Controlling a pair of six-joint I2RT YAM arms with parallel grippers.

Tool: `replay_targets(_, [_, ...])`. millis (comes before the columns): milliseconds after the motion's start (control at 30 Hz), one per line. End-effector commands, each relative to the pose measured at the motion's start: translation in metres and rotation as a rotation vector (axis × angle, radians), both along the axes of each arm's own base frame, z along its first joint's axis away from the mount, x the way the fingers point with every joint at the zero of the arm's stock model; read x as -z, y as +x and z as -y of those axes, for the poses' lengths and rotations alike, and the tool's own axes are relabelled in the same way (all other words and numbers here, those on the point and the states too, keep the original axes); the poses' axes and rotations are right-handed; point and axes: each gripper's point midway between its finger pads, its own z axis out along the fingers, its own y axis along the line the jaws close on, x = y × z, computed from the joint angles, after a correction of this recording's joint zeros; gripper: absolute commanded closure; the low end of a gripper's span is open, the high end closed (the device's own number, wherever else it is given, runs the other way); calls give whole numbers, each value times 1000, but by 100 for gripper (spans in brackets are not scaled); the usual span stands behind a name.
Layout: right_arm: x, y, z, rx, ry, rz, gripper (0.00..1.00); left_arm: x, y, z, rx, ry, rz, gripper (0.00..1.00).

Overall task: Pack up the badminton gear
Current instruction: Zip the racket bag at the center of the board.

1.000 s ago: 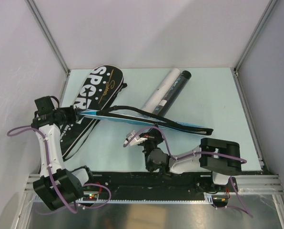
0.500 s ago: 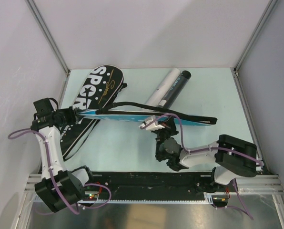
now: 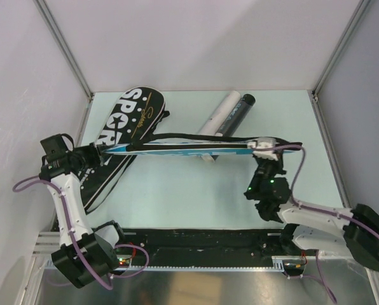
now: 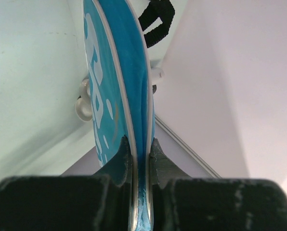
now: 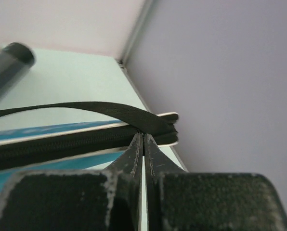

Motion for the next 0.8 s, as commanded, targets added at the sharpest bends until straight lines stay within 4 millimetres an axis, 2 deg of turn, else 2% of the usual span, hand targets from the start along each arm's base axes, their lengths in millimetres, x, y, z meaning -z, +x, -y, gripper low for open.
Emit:
replay_targets(0, [-16,-26,70,232,290,124,100,-21,11,-21,-70,46,89,100])
replay_targets(100, [-26,-27,88,283,285,159,100,-24,12,-21,-70,12,94,100])
replay_targets(200, [-24,-22,99,335,256,139,100,-22,13,-23,-74,-34,84,100])
replay_targets(367, [-21,-33,144,494,256,152,100,-22,16,-43,-131,-51,76,100])
replay_targets(400, [-23,-33,149,488,301,188,100,-22,16,-48,-144,-52,76,100])
replay_targets(433, [-18,-35,157,494,296,148,100,-22,16,-51,-151,-54,76,100])
replay_targets(567, [5,-28,178,459,526,121,100,-24,19,-59,-162,-46,76,100])
replay_targets(667, [13,-20,177,418,578,91,100,-30,21,-63,-165,-17,87,100])
replay_targets(767, [12,-2,152,250,651,60,100,-33,21,-66,-172,20,94,100])
